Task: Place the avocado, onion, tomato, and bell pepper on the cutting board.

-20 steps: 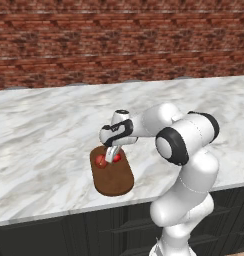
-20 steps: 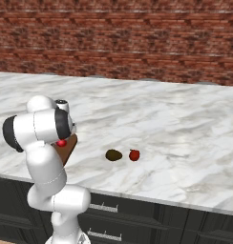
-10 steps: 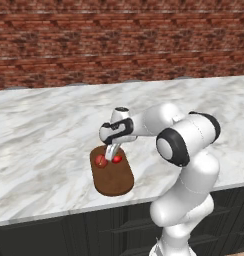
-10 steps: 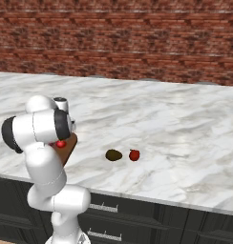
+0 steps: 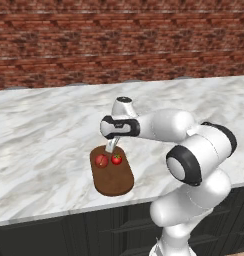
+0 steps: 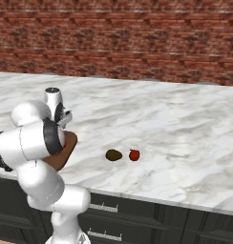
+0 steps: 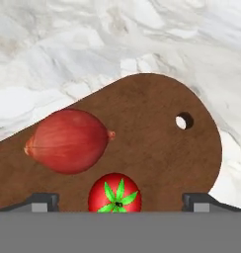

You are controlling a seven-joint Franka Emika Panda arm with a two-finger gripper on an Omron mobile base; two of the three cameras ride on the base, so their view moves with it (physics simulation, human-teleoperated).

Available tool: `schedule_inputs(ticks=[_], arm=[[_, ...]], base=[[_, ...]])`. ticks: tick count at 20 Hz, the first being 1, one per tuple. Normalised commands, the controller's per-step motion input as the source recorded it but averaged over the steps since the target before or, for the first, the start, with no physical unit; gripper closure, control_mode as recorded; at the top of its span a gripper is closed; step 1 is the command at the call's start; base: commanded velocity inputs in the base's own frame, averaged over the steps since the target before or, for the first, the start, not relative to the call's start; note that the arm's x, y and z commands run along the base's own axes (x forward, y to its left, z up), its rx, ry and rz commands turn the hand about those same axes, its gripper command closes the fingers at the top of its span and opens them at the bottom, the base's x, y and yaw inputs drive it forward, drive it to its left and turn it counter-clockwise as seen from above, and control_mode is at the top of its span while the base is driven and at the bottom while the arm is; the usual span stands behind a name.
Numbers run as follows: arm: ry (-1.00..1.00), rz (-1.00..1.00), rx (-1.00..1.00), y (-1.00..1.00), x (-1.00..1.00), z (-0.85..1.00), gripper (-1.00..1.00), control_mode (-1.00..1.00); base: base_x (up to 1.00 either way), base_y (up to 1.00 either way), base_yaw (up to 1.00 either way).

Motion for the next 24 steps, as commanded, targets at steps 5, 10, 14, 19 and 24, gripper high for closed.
schedule_inputs(ticks=[5,10,14,19,24], arm=[[-0.09,-0.05,0.0,-0.07,-0.52,0.6,-1.0,-1.0],[-0.04,-0.19,0.0,-0.16,-0.44,0.62,-1.0,-1.0],[0.0,-0.29,0.0,-0.32,-0.33,0.52,-1.0,-1.0],[0.0,-0.29,0.0,-0.47,-0.27,0.37,-1.0,-1.0],[0.0,-0.26,0.0,-0.54,-0.11,0.24,-1.0,-1.0]], base=[[0.0,0.0,0.0],[0.0,0.0,0.0],[0.0,0.0,0.0],[0.0,0.0,0.0],[0.0,0.0,0.0]])
